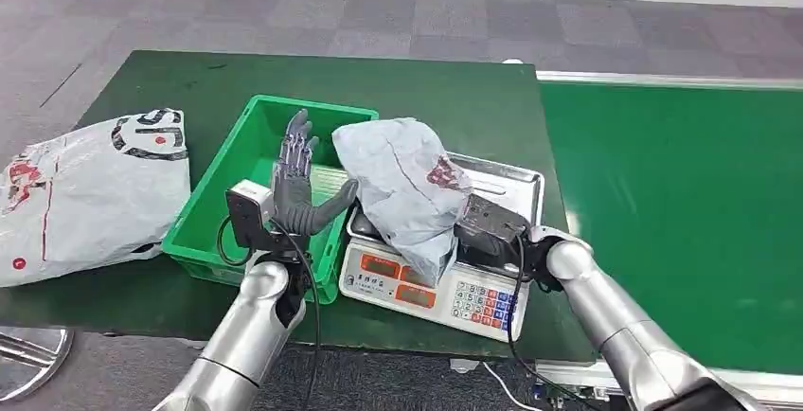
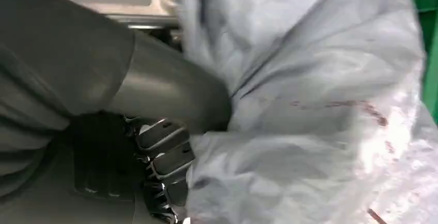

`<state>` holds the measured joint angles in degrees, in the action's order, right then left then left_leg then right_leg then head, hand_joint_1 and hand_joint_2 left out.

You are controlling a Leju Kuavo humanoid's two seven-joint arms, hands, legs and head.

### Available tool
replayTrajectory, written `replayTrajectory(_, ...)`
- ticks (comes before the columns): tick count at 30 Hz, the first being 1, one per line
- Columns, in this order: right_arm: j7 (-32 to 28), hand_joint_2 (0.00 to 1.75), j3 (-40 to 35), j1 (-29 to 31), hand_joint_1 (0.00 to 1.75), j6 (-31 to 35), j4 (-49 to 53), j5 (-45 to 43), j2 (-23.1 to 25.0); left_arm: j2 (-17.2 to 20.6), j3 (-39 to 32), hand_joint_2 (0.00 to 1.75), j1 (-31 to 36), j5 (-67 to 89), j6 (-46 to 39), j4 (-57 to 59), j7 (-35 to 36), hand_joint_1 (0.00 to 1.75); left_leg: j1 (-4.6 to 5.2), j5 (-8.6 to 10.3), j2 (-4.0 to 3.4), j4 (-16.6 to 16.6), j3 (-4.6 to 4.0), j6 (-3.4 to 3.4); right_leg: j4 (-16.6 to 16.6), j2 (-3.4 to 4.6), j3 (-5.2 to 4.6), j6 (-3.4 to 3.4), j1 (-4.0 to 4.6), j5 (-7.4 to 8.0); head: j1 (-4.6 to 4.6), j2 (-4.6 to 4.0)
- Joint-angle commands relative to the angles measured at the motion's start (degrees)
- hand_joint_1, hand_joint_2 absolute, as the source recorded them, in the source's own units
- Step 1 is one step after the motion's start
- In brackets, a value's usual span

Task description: Moved the parcel from conveyor to table for the left to box.

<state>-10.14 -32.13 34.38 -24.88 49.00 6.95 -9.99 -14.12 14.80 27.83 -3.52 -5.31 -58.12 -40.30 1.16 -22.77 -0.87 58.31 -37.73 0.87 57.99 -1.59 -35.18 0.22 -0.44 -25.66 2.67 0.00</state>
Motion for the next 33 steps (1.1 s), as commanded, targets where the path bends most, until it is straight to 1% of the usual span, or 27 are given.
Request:
replayTrajectory(1, -1.99, 1.75, 4.84, -3.21, 0.00, 13.53, 9.49, -7.75, -6.91, 1.98, -3.82, 1.75, -0.14, 0.21, -1.22, 1.11, 0.30, 0.00, -0.03, 0.05, 0.20, -0.06, 0.07, -0.10, -0.07, -0.04, 0.11, 0.01, -0.01, 0.01, 0.00, 0.00)
replayTrajectory(2, -2.22, 1.75, 6.39, -4.53, 0.00, 14.41, 12.57, -8.66, -7.59, 2.03, -3.81, 1.75, -0.29, 0.26, -1.32, 0.97, 0.30, 0.00, 0.01, 0.08, 0.23, -0.05, 0.02, -0.05, -0.03, -0.11, 0.06, 0.03, -0.04, 0.01, 0.00, 0.00)
replayTrajectory(3, -4.43, 1.75, 10.62, -8.03, 0.00, 16.75, 20.11, -10.55, -8.62, 2.12, -3.92, 1.75, -0.23, 0.31, -1.12, 1.00, 0.30, 0.00, -0.02, 0.08, 0.24, -0.08, 0.05, -0.10, -0.08, -0.07, 0.10, 0.06, -0.03, 0.04, 0.00, 0.00)
replayTrajectory(5, -5.65, 1.75, 15.32, -13.13, 0.00, 19.01, 28.66, -11.45, -8.84, 2.19, -3.98, 1.75, -0.26, 0.43, -0.55, 1.23, 0.30, 0.00, 0.02, 0.07, 0.34, -0.02, -0.05, -0.03, -0.01, -0.22, 0.03, 0.07, -0.05, 0.00, 0.00, 0.00)
replayTrajectory(6, -6.14, 1.75, 17.13, -15.06, 0.00, 19.54, 31.77, -11.76, -8.72, 2.29, -3.92, 1.75, -0.32, 0.48, -0.32, 1.55, 0.30, 0.00, 0.00, 0.03, 0.32, -0.03, 0.01, -0.09, -0.04, -0.13, 0.09, 0.07, -0.05, -0.01, 0.00, 0.00)
replayTrajectory(7, -6.14, 1.75, 17.13, -15.06, 0.00, 19.54, 31.77, -11.76, -8.72, 2.29, -3.92, 1.75, -0.32, 0.48, -0.32, 1.55, 0.30, 0.00, 0.02, 0.05, 0.32, -0.02, -0.08, -0.04, -0.03, -0.20, 0.03, 0.08, -0.04, 0.02, 0.00, 0.00)
replayTrajectory(8, -6.14, 1.75, 17.13, -15.06, 0.00, 19.54, 31.77, -11.76, -8.72, 2.29, -3.92, 1.75, -0.32, 0.48, -0.32, 1.55, 0.30, 0.00, 0.00, 0.01, 0.37, -0.05, 0.02, -0.11, -0.07, -0.18, 0.13, 0.06, -0.03, -0.03, 0.00, 0.00)
replayTrajectory(9, -8.49, 1.75, 20.18, -18.57, 0.00, 20.57, 36.55, -11.79, -7.88, 2.23, -3.96, 1.75, -0.07, 0.29, 0.47, 2.49, 0.30, 0.00, 0.01, -0.01, 0.33, -0.01, -0.02, -0.09, -0.05, -0.14, 0.08, 0.07, -0.03, -0.02, 0.00, 0.00)
replayTrajectory(10, -8.77, 1.75, 20.95, -19.21, 0.00, 20.66, 37.68, -11.62, -7.63, 2.20, -3.99, 1.75, -0.16, 0.31, 0.72, 2.43, 0.30, 0.00, 0.01, -0.04, 0.29, -0.01, -0.02, -0.07, -0.03, -0.13, 0.08, 0.06, -0.03, -0.03, 0.00, 0.00)
replayTrajectory(11, -8.77, 1.75, 20.95, -19.21, 0.00, 20.66, 37.68, -11.62, -7.63, 2.20, -3.99, 1.75, -0.16, 0.31, 0.72, 2.43, 0.30, 0.00, 0.00, -0.06, 0.38, -0.04, 0.03, -0.13, -0.07, -0.17, 0.16, 0.04, -0.03, -0.07, 0.00, 0.00)
replayTrajectory(13, -8.76, 1.75, 21.62, -20.03, 0.00, 20.57, 39.16, -11.54, -7.49, 2.14, -4.05, 1.75, -0.20, 0.34, 0.78, 2.37, 0.30, 0.00, 0.03, -0.06, 0.29, -0.01, -0.07, -0.10, -0.02, -0.12, -0.01, 0.04, -0.04, -0.05, 0.00, 0.00)
replayTrajectory(16, -9.74, 1.75, 22.89, -20.69, 0.00, 20.25, 40.10, -12.06, -6.59, 2.16, -4.06, 1.75, -0.23, 0.47, 1.09, 2.36, 0.30, 0.00, 0.01, -0.13, 0.21, -0.01, -0.04, -0.17, -0.03, -0.02, 0.00, 0.02, -0.03, -0.09, 0.00, 0.00)
replayTrajectory(18, -9.53, 1.75, 23.94, -21.87, 0.00, 18.31, 41.43, -13.11, -6.11, 2.34, -4.12, 1.75, -0.08, 0.60, 1.41, 2.71, 0.30, 0.00, -0.02, -0.14, 0.20, -0.02, 0.00, -0.20, -0.05, 0.01, 0.04, -0.01, 0.00, -0.11, 0.00, 0.00)
replayTrajectory(22, -9.24, 1.75, 25.25, -22.93, 0.00, 16.48, 42.12, -13.55, -5.50, 2.53, -4.36, 1.75, 0.48, 0.41, 2.41, 4.04, 0.30, 0.00, -0.01, -0.13, 0.19, -0.03, -0.05, -0.17, -0.05, -0.03, -0.01, -0.01, -0.01, -0.10, 0.00, 0.00)
replayTrajectory(27, -9.24, 1.75, 25.25, -22.93, 0.00, 16.48, 42.12, -13.55, -5.50, 2.53, -4.36, 1.75, 0.48, 0.41, 2.41, 4.04, 0.30, 0.00, -0.02, -0.15, 0.12, -0.02, -0.03, -0.19, -0.06, 0.05, 0.00, -0.01, 0.00, -0.09, 0.00, 0.00)
replayTrajectory(28, -9.25, 1.75, 26.34, -23.19, 0.00, 14.03, 42.22, -14.33, -4.96, 2.56, -4.40, 1.75, 0.87, 0.80, 2.55, 4.94, 0.30, 0.00, -0.02, -0.15, 0.12, -0.02, -0.03, -0.19, -0.05, 0.05, 0.00, -0.02, -0.01, -0.09, 0.00, 0.00)
replayTrajectory(29, -9.52, 1.75, 27.13, -23.55, 0.00, 13.45, 42.54, -14.30, -4.62, 2.63, -4.45, 1.75, 1.08, 0.97, 2.47, 5.09, 0.30, 0.00, -0.04, -0.16, 0.13, -0.06, 0.07, -0.25, -0.10, 0.09, 0.10, -0.03, 0.00, -0.09, 0.00, 0.00)
replayTrajectory(32, -11.04, 1.75, 29.70, -25.66, 0.00, 11.41, 44.70, -13.72, -3.12, 3.28, -2.78, 1.75, 2.25, 2.30, 4.35, 5.62, 0.30, 0.00, -0.08, -0.16, 0.20, -0.08, 0.12, -0.30, -0.14, 0.07, 0.17, -0.04, 0.03, -0.10, 0.00, 0.00)
replayTrajectory(33, -11.47, 1.75, 30.95, -26.32, 0.00, 10.97, 45.35, -13.46, -2.02, 3.51, -0.28, 1.75, 4.41, 3.22, 8.13, 8.83, 0.30, 0.00, -0.05, -0.13, 0.25, -0.02, -0.02, -0.23, -0.06, -0.06, 0.04, -0.03, 0.02, -0.12, 0.00, 0.00)
